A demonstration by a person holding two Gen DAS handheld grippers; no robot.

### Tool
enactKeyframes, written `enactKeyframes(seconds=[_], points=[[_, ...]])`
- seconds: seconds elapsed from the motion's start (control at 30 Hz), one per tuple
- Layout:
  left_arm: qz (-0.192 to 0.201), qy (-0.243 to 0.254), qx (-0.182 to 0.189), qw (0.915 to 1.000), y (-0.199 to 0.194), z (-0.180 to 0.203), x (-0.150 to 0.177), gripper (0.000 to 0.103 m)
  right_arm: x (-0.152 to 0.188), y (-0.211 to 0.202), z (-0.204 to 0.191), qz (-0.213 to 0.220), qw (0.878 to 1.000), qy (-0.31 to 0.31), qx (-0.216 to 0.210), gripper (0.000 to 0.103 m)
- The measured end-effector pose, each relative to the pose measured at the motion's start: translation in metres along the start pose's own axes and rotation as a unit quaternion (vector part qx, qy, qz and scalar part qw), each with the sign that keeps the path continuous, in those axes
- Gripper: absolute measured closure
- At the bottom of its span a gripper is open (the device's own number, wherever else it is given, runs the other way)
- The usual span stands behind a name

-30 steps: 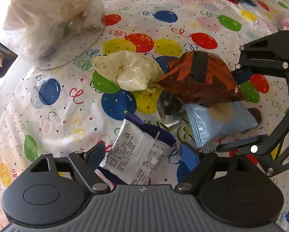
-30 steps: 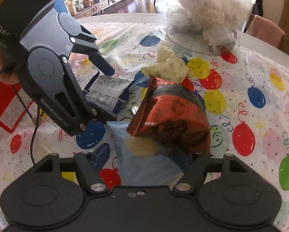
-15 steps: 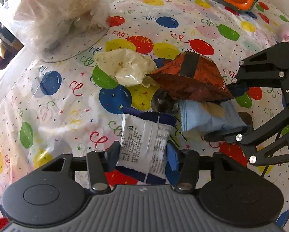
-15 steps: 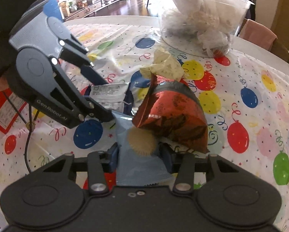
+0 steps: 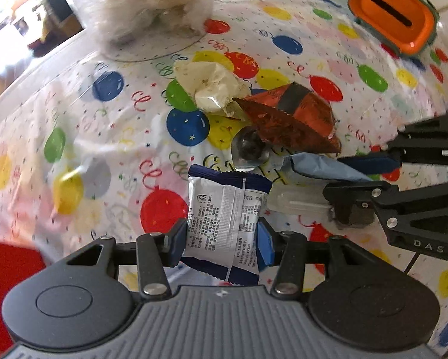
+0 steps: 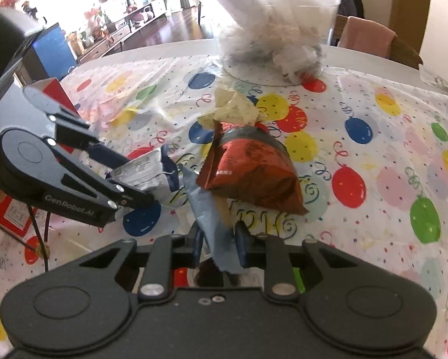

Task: Organize snacks
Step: 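Grasp the white-and-blue packet with the left tool while the right tool grasps the light blue packet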

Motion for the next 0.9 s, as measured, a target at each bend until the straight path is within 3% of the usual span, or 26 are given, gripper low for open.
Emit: enactKeyframes(seconds=[0.17,0.5,0.77,0.9], points=[[0.014,-0.036,0.0,0.9993,-0.016,0.003,0.01,0.055,0.005,-0.015,0.0,0.018,1.0,0.013,-0.002,0.09],[0.025,-0.063,-0.007,0.9977,-0.037,0.003,0.031,0.055,0.005,-0.01,-0.007,0.01,1.0,0.007,-0.015,0.089],[0.031,-0.076,-0.001,0.9966,-0.046,0.002,0.043,0.055,-0.003,0.009,-0.012,0.011,0.999,0.019,-0.035,0.077],[0.032,-0.082,0.001,0.9961,-0.048,0.002,0.046,0.055,-0.005,0.018,-0.01,0.008,0.999,0.024,-0.032,0.065]])
Point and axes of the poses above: each gripper's, at about its wrist camera, not at the fingertips, and y roughly the way its jaws point, z to its right, x to its underside, the point moved 8 cm from there along y, roughly the way its jaws point, and after that the axes turned 5 degrees about -z, right-handed, at the moved point
